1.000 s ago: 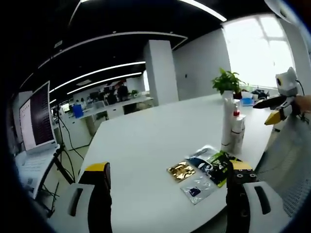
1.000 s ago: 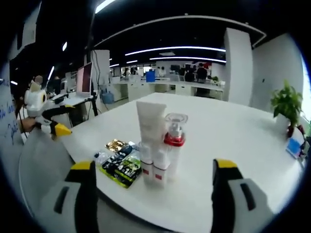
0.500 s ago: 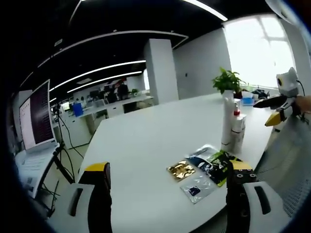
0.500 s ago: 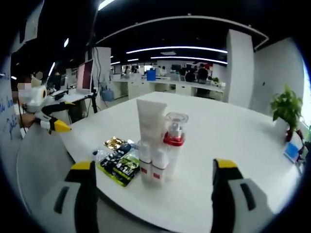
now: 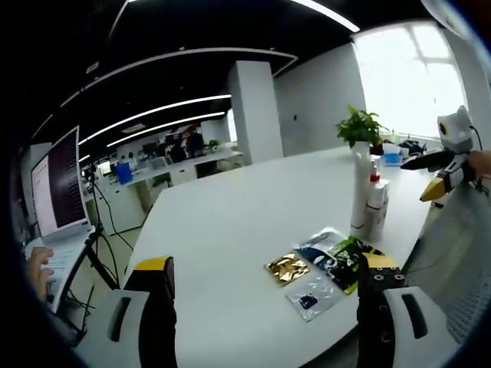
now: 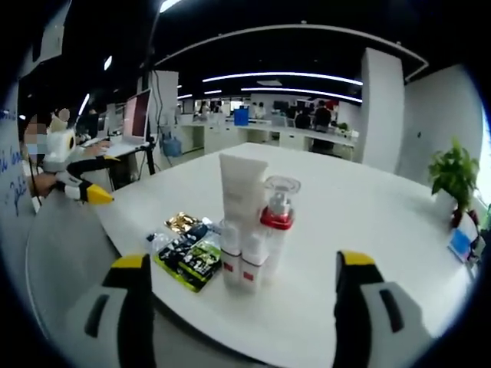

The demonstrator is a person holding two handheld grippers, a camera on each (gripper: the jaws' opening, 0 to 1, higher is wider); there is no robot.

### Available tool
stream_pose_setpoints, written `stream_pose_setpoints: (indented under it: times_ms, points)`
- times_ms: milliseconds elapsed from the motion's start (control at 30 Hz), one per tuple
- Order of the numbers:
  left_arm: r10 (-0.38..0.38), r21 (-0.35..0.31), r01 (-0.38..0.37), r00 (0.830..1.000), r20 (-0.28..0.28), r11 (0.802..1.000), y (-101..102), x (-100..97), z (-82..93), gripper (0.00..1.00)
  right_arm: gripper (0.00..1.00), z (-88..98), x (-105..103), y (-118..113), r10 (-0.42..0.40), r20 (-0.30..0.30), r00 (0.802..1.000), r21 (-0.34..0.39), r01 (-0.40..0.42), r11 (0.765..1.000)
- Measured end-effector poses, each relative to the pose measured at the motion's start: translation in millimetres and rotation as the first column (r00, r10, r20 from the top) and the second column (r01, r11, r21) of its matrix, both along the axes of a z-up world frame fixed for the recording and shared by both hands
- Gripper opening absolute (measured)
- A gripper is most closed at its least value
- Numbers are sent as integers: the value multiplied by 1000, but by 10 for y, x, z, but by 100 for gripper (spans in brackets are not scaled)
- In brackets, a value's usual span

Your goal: Arrange the skincare products in the storage area until every visible bottle or jar stands upright without overlapping.

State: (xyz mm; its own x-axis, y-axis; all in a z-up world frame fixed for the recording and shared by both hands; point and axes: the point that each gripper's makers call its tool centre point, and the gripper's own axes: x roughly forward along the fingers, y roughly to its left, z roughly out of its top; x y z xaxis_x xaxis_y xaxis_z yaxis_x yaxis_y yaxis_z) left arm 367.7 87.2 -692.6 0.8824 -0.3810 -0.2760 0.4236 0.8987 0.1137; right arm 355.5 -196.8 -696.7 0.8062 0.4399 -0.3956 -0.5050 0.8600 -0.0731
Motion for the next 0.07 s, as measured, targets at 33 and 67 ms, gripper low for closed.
stream_pose_setpoints:
  times_ms: [33,67]
  points:
    - [0,0,0,1000,-1,1000,0,-1,0,97,100,2,0,-5,-4,1,1000,2,4,1000]
    - [0,0,0,1000,-1,1000,-2,-1,0,97,100,3,2,-8,-6,1,1000,3,6,1000]
